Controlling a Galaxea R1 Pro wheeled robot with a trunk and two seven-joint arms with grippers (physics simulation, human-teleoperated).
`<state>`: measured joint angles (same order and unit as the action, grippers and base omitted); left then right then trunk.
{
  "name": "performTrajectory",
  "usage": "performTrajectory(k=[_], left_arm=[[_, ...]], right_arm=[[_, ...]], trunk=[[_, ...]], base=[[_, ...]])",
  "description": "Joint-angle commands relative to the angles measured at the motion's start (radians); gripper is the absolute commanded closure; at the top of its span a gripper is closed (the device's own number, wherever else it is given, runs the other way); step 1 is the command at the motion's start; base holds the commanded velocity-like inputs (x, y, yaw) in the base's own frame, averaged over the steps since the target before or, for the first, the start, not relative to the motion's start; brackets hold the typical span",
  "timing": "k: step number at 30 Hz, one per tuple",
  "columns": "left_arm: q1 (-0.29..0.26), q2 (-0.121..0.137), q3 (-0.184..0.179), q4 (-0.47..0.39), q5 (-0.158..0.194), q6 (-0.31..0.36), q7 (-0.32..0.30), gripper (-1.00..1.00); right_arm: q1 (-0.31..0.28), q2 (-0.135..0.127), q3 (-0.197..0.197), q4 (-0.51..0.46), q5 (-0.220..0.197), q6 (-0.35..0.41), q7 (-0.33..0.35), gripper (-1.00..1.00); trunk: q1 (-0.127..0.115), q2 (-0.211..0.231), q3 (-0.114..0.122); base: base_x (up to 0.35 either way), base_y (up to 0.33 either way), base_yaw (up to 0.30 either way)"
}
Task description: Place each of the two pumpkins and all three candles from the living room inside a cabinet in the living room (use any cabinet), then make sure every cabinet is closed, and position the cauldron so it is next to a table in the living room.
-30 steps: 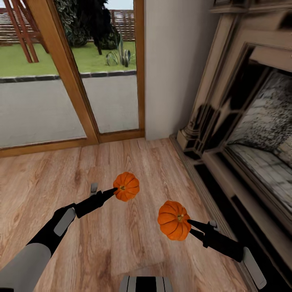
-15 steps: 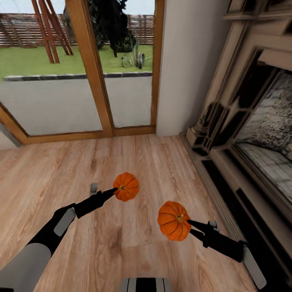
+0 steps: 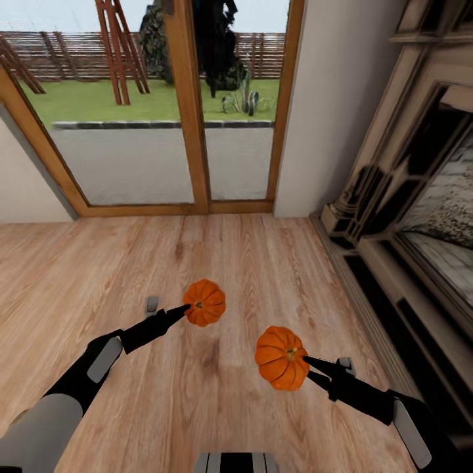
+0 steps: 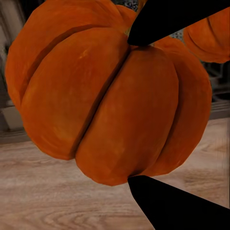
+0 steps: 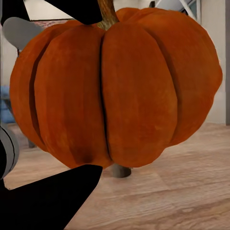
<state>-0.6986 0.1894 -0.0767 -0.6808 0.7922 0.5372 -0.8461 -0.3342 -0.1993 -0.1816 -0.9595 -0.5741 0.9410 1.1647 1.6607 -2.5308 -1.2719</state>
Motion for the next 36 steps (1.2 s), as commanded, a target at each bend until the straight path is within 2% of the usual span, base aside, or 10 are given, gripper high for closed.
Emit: performTrajectory(k=[1,20,34,36], left_arm=[[-0.001,0.001,-0.003,0.000,0.016,0.010,0.001,1.00],[-0.001,0.001,-0.003,-0.001,0.016,0.010,-0.005,1.00],[-0.001,0.001,-0.003,-0.003,0.017,0.010,-0.005,1.00],[-0.001,0.001,-0.003,-0.003,0.016,0.010,-0.005,1.00]], right_arm=[[0.000,0.000,-0.001,-0.001,-0.009,0.011,0.002,1.00],[0.000,0.000,-0.003,-0.001,-0.010,0.014,0.003,1.00],[0.000,0.000,-0.002,-0.001,-0.010,0.014,0.003,1.00],[0.000,0.000,-0.002,-0.001,-0.010,0.013,0.003,1.00]], trunk=[[-0.001,0.000,0.001],[-0.001,0.000,0.004],[0.006,-0.004,-0.050],[0.006,-0.004,-0.050]], base=[[-0.144,0.009,0.188],[-0.018,0.001,0.028],[0.000,0.000,0.000],[0.000,0.000,0.000]])
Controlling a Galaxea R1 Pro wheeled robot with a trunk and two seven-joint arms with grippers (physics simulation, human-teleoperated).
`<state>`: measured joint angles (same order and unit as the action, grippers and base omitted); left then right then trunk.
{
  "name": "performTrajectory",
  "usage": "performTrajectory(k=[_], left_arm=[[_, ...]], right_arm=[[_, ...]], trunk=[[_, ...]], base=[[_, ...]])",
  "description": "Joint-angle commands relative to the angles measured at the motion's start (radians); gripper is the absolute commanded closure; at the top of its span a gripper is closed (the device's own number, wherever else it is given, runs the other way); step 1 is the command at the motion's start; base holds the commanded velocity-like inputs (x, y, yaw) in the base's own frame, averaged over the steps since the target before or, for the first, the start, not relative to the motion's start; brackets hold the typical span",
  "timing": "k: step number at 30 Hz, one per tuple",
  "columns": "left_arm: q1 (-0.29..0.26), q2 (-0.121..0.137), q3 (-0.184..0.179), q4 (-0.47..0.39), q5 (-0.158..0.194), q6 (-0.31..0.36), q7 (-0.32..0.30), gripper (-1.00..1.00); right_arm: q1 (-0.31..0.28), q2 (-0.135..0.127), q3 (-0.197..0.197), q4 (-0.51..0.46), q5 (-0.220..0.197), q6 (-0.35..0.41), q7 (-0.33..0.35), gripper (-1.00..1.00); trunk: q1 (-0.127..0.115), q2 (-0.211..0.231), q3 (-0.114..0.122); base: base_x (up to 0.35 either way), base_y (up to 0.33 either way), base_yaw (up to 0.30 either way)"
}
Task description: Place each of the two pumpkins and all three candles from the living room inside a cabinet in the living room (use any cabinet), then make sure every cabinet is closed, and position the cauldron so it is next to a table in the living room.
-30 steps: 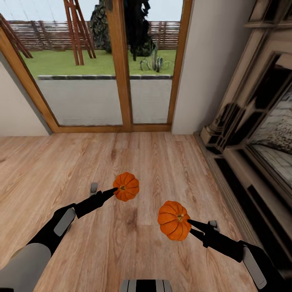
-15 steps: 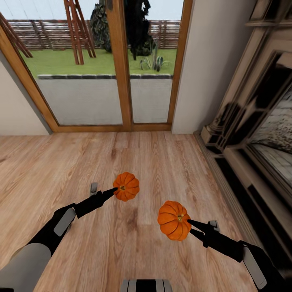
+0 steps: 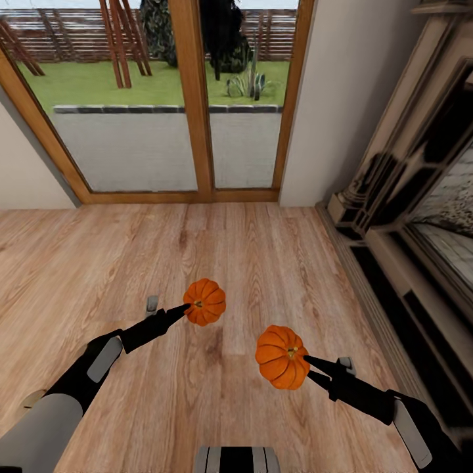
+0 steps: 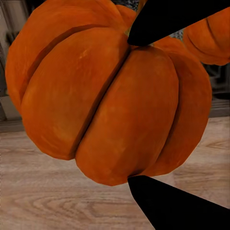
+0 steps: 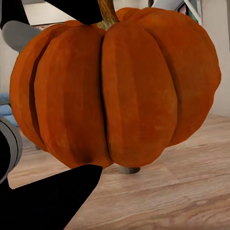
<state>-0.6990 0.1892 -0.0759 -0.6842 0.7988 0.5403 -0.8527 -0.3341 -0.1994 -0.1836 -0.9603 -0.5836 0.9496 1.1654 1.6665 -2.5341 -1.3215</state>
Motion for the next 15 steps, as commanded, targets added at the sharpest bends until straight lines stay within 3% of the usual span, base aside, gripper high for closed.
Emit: performTrajectory(k=[1,7,15], left_arm=[[0.000,0.001,-0.004,0.000,0.010,0.007,0.001,1.00],[0.000,0.001,-0.004,0.000,0.010,0.007,0.000,1.00],[0.000,0.001,-0.004,0.000,0.010,0.007,0.001,1.00]], right_arm=[[0.000,0.000,0.000,0.000,-0.001,0.005,0.002,1.00],[0.000,0.000,0.000,0.000,-0.001,0.005,0.002,1.00],[0.000,0.000,0.000,0.000,-0.001,0.005,0.003,1.00]], trunk=[[0.000,0.000,-0.001],[0.000,0.000,-0.001],[-0.004,0.002,0.030]], base=[[0.000,0.000,0.000],[0.000,0.000,0.000],[0.000,0.000,0.000]])
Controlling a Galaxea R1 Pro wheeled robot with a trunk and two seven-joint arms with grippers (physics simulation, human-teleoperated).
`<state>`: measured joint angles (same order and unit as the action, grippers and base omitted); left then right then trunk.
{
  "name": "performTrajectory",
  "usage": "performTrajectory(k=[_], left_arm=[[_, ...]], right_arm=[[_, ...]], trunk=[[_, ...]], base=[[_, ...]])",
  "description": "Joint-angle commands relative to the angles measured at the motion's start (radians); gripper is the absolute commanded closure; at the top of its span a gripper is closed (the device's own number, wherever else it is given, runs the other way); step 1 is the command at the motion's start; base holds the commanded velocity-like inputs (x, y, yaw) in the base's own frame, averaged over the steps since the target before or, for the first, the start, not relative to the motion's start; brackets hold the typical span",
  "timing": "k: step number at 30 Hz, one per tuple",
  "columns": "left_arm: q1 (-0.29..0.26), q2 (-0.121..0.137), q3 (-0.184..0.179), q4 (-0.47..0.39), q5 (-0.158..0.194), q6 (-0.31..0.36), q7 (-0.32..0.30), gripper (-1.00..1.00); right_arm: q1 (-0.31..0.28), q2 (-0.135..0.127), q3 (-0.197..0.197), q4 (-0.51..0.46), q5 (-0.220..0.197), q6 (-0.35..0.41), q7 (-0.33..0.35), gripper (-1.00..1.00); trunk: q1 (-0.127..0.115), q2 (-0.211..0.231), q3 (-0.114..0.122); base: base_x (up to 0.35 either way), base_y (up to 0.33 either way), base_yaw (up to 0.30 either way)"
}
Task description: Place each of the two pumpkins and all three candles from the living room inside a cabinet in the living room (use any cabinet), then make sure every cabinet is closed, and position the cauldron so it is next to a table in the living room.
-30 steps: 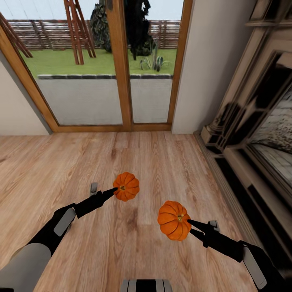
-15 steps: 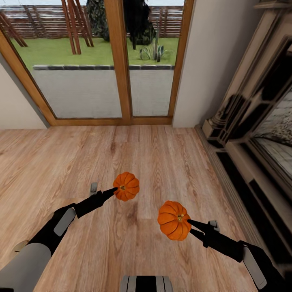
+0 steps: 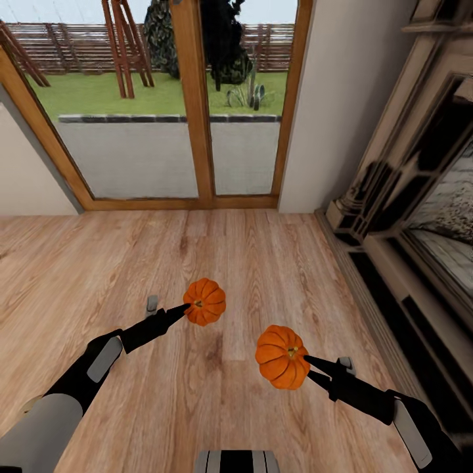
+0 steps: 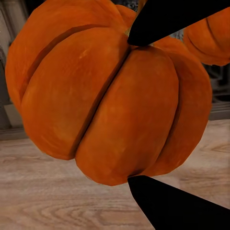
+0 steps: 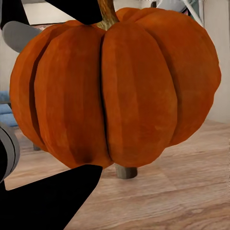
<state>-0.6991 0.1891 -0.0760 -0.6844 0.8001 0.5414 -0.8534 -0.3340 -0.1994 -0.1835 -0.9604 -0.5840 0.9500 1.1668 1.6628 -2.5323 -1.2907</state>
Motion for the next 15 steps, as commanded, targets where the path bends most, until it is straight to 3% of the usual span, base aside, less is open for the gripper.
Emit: performTrajectory(k=[1,15], left_arm=[[0.000,0.001,-0.004,0.000,0.008,0.006,0.001,1.00],[0.000,0.001,-0.004,0.000,0.008,0.006,-0.001,1.00]], right_arm=[[0.000,0.000,-0.001,0.000,0.000,0.004,0.002,1.00],[0.000,0.000,-0.001,0.000,0.000,0.001,0.006,1.00]], trunk=[[-0.001,0.000,0.003],[-0.007,0.003,0.058]], base=[[0.000,0.000,0.000],[0.000,0.000,0.000]])
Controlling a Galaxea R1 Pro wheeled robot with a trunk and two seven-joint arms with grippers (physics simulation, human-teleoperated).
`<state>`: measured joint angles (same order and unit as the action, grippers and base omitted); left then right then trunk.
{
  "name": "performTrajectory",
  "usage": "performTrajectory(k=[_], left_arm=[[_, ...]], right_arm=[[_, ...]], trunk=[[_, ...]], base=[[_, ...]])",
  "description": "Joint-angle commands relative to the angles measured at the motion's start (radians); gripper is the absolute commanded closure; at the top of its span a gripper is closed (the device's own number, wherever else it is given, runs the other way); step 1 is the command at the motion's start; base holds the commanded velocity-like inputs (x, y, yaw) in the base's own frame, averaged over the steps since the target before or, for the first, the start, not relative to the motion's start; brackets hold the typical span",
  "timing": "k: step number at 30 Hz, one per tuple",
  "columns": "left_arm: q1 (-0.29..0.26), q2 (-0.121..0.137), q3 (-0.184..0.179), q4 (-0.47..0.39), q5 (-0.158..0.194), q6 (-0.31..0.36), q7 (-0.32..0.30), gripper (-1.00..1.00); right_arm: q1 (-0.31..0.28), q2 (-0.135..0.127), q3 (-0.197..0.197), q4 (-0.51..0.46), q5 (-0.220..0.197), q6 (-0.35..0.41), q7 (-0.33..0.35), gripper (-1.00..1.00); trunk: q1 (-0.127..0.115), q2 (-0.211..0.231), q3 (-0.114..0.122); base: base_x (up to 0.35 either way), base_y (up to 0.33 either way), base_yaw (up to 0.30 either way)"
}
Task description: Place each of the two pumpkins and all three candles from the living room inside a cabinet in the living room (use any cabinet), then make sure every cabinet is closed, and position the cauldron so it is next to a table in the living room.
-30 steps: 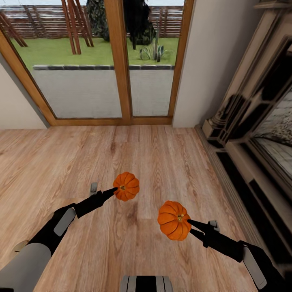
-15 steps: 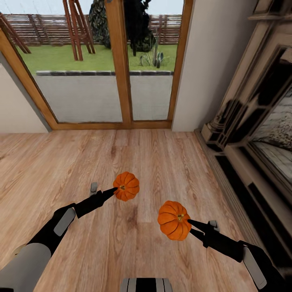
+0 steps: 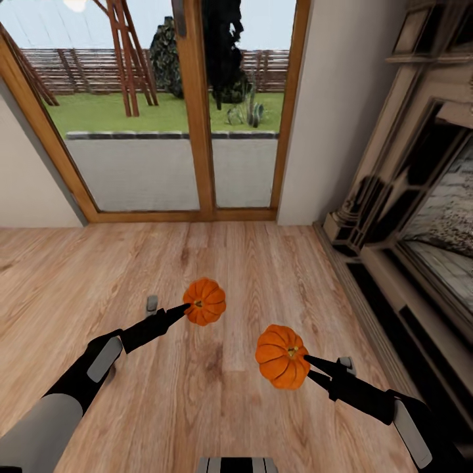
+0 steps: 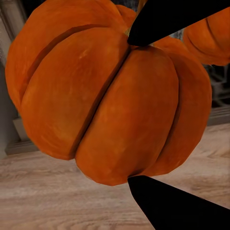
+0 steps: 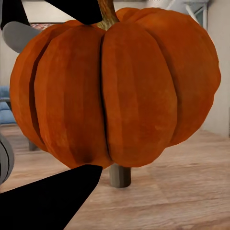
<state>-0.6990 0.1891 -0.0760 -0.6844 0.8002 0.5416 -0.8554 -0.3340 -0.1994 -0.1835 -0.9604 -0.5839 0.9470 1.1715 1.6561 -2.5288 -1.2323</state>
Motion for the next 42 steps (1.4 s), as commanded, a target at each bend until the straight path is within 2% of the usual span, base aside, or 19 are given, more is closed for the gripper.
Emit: performTrajectory(k=[1,15,24,42], left_arm=[[0.000,0.001,-0.004,0.000,0.008,0.006,0.000,1.00],[0.000,0.001,-0.003,0.003,0.007,0.005,-0.016,1.00],[0.000,0.001,-0.003,0.004,0.007,0.005,-0.016,1.00],[0.000,0.003,-0.002,0.010,0.008,0.005,-0.013,1.00]], right_arm=[[0.000,0.000,-0.001,0.000,-0.001,0.004,0.002,1.00],[0.000,0.000,0.001,0.000,-0.001,0.002,0.002,1.00],[0.000,0.000,0.001,0.000,-0.001,0.003,0.002,1.00],[0.000,0.000,0.001,0.000,-0.001,0.004,0.003,1.00]], trunk=[[-0.001,0.000,0.004],[-0.007,0.003,0.077],[-0.011,0.005,0.114],[-0.012,0.006,0.121]], base=[[0.000,0.000,0.000],[0.000,0.000,0.000],[0.000,0.000,0.000],[0.010,0.000,0.000]])
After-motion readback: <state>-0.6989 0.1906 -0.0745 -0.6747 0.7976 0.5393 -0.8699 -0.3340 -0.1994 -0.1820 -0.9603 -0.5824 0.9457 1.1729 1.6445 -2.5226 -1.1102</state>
